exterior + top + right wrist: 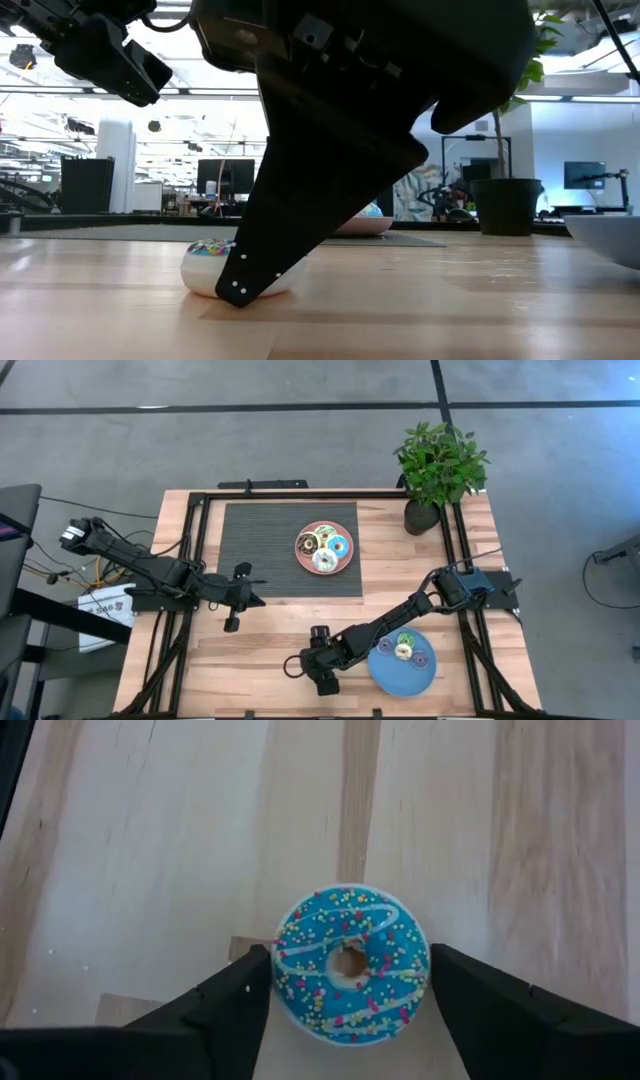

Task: Pick & Place donuts
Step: Put the small blue donut on the blue plate

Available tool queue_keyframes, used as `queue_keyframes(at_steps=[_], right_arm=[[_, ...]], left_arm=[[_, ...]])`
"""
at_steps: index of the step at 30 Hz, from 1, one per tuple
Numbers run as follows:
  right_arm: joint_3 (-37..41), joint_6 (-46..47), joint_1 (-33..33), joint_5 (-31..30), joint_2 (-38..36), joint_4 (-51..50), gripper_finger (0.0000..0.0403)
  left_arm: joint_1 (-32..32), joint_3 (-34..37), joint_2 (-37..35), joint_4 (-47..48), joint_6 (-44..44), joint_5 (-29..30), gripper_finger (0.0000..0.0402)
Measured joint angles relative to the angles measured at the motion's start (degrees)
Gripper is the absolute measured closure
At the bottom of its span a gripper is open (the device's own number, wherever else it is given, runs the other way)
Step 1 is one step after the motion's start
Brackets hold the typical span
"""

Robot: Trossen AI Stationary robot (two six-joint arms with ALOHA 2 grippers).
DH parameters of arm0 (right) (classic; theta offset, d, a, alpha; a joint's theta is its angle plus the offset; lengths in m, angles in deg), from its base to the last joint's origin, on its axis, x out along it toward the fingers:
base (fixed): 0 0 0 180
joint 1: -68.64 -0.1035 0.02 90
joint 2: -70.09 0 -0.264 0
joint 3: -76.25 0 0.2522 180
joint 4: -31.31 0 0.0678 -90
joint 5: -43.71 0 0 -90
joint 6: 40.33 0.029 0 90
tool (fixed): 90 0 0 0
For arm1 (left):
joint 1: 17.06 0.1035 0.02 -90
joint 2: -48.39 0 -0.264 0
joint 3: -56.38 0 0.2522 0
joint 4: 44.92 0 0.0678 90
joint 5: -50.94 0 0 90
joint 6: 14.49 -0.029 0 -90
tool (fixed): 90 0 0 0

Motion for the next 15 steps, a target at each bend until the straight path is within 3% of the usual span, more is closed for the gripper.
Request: queue_keyframes(at_steps=[15], right_arm=[[-0.01,0.11,0.11,-0.12,-0.09,-0.93,0.0208]], left_arm=[[0.02,0.0,0.0,0.02,-0.02,-0.01,0.0401]])
